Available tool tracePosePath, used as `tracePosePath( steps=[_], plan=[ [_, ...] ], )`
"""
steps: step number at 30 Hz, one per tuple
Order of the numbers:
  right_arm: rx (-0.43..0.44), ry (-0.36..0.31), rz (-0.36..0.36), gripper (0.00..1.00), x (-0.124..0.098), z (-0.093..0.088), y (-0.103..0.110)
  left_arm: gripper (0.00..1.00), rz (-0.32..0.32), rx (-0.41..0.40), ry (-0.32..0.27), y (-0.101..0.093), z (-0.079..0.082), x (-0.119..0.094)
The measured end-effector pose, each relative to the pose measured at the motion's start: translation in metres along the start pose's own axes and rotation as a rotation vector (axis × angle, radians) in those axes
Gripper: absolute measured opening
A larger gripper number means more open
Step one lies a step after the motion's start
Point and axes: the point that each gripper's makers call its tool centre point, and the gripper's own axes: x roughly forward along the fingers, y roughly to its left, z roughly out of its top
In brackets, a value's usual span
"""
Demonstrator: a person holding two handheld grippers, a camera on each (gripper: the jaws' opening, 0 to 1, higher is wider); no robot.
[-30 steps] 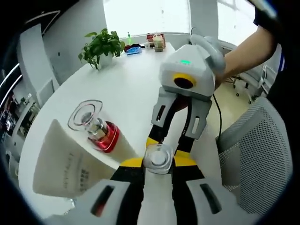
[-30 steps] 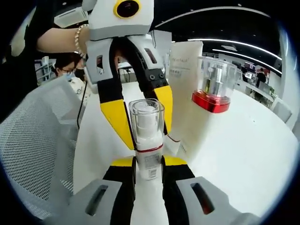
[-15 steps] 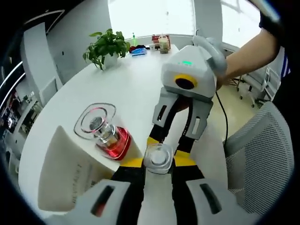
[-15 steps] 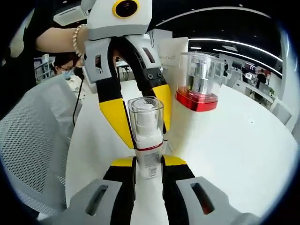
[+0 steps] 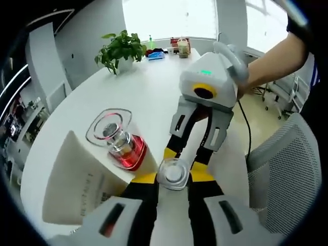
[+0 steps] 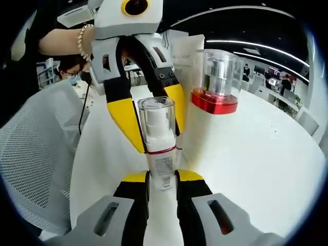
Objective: Arrange the skincare products in the storage area until every visible bottle or jar stands upright without overlapping.
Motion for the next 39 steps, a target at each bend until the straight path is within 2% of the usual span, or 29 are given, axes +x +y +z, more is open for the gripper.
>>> tracePosePath(
  steps=[5, 9, 25, 36, 39],
  plan=[
    [-0.006, 0.007, 0.005, 0.19, 0.002, -0.001, -0.001, 0.26, 0.009, 0.019, 0.009, -0.002, 0.004, 0.003],
    [-0.002, 0.009, 0.006, 0.19, 0.003, -0.002, -0.003, 0.27, 0.034, -0.007, 0.015, 0.005, 0.003, 0.003],
    [0.007, 0.013, 0.016, 0.19, 0.005, -0.002, -0.001, 0.26, 0.059, -0.099, 0.029, 0.011, -0.002, -0.001],
    [0.014, 0.011, 0.01, 0.2, 0.002, -0.001, 0.0, 0.28, 0.064, -0.064, 0.045, 0.011, -0.001, -0.006],
    [0.013, 0.012, 0.009, 0.2, 0.003, -0.001, 0.001, 0.29, 0.076, -0.052, 0.061, 0.014, -0.005, -0.007]
  ],
)
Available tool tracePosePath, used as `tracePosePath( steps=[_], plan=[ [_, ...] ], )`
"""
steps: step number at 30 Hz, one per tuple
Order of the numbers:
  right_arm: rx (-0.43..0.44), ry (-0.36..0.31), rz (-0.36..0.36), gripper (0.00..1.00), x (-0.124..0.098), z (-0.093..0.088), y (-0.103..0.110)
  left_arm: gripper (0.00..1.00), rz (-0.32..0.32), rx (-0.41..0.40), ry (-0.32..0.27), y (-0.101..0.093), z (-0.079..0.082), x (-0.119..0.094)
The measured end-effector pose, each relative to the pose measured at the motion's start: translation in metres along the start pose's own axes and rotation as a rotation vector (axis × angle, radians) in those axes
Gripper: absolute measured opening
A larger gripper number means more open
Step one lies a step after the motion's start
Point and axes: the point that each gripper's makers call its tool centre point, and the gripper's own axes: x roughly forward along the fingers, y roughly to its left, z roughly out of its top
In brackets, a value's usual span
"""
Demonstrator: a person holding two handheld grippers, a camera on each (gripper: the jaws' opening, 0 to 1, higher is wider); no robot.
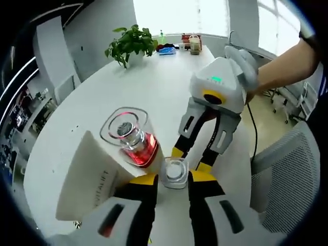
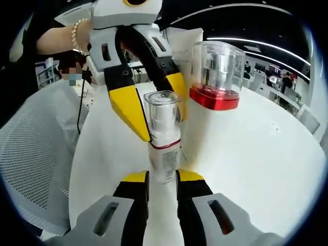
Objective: Arrange the skincare products in the storage area until every visible bottle or jar stands upright without overlapping.
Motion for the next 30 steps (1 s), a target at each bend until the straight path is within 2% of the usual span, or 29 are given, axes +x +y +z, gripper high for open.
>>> tracePosePath(
  steps=[7, 13, 21, 26, 30],
  plan=[
    [0.007, -0.008, -0.01, 0.19, 0.001, 0.003, 0.0, 0.28, -0.002, -0.008, 0.044, -0.001, -0.013, -0.001],
    [0.011, -0.015, -0.016, 0.19, 0.0, 0.005, 0.003, 0.26, -0.015, -0.017, 0.055, -0.005, -0.016, 0.001],
    [0.015, -0.011, -0.032, 0.19, -0.002, 0.004, 0.002, 0.21, -0.007, -0.064, 0.134, -0.005, -0.035, 0.001],
    [0.011, -0.013, -0.036, 0.18, -0.001, 0.007, 0.0, 0.18, -0.023, -0.086, 0.139, -0.011, -0.036, 0.001],
    [0.007, -0.013, -0.038, 0.19, 0.0, 0.008, 0.001, 0.19, -0.037, -0.089, 0.119, -0.014, -0.033, 0.005]
  ],
)
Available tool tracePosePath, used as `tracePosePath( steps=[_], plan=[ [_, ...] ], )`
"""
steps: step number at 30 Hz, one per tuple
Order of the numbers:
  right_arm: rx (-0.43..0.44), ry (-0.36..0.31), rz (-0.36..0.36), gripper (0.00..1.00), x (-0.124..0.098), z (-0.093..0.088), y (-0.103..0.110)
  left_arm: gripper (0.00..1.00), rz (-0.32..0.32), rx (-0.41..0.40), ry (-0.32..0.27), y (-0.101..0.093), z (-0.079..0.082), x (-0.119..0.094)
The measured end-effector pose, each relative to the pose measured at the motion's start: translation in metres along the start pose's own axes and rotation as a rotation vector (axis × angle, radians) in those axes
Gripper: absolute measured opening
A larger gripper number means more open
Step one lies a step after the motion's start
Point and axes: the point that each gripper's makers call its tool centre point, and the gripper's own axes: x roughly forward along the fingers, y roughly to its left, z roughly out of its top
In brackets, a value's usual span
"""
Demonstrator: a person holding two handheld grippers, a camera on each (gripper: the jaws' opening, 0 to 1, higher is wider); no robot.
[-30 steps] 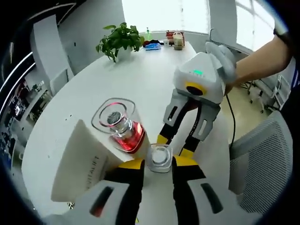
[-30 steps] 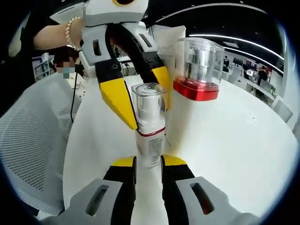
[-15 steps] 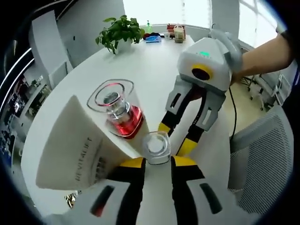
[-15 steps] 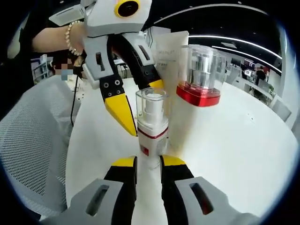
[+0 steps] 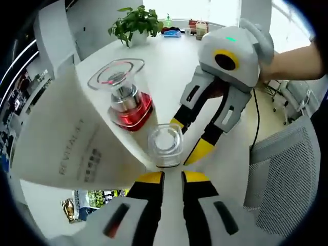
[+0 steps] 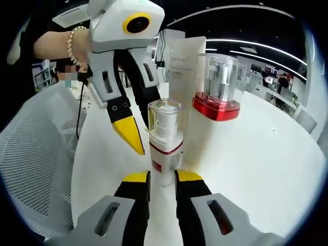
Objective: Arrange the skincare products in the storage area until every visible bottle or jar stands upright without overlapping.
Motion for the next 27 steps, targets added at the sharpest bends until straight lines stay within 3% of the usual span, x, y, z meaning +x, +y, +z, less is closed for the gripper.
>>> tracePosePath(
  steps=[16, 27],
  plan=[
    [-0.001, -0.004, -0.018, 0.18, -0.008, 0.0, 0.001, 0.2, -0.026, 0.002, -0.001, -0.001, -0.002, 0.009],
    [-0.004, -0.01, -0.012, 0.18, -0.007, 0.005, 0.005, 0.21, -0.037, -0.012, 0.015, -0.002, -0.014, 0.017]
  ],
)
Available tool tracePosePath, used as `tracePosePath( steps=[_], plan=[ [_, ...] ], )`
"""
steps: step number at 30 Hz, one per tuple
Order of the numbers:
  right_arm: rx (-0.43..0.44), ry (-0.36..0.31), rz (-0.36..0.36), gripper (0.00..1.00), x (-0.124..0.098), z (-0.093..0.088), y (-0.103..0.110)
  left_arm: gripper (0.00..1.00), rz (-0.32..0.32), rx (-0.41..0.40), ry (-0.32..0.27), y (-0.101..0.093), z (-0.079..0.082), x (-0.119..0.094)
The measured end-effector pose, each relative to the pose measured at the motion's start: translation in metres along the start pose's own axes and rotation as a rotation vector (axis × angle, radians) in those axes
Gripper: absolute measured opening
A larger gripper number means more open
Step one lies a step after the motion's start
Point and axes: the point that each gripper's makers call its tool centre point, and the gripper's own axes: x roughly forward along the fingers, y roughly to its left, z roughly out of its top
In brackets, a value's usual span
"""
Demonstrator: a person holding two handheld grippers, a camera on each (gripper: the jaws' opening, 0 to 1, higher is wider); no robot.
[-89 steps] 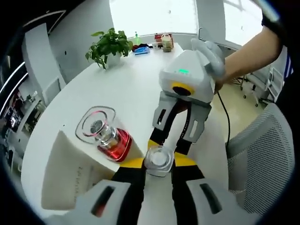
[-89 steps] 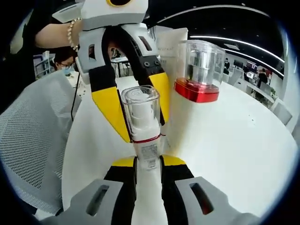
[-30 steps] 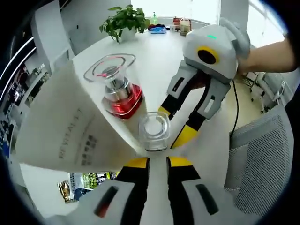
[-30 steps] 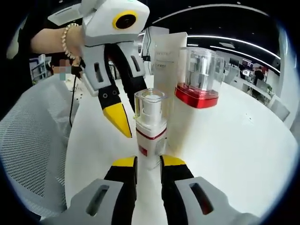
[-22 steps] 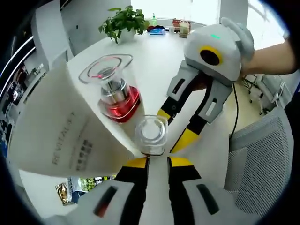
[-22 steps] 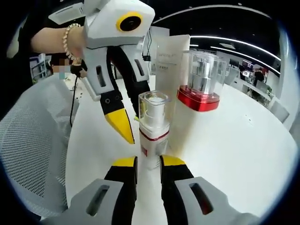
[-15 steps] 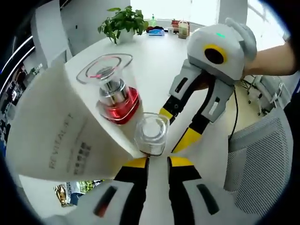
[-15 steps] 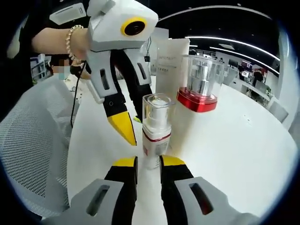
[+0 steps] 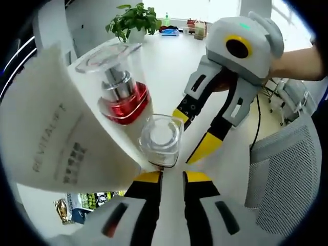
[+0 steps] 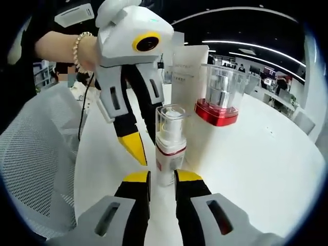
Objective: Arrange the skincare products in the storage area until every visible bottle or jar stands upright without overlapping.
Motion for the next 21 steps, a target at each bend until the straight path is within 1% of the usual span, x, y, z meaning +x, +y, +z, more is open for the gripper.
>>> tracePosePath(
  steps=[6, 13, 21],
  plan=[
    [0.001, 0.002, -0.004, 0.18, -0.0016, -0.0007, -0.0012, 0.21, -0.013, -0.02, -0.015, -0.0021, 0.001, 0.0028],
    [0.007, 0.002, -0.01, 0.18, -0.004, -0.002, -0.0024, 0.21, -0.013, -0.016, -0.019, -0.0013, 0.0039, 0.0042],
    [0.011, 0.004, -0.011, 0.19, -0.0042, -0.0028, -0.0015, 0.21, -0.012, -0.016, -0.018, -0.0021, 0.0037, 0.0038]
  ],
)
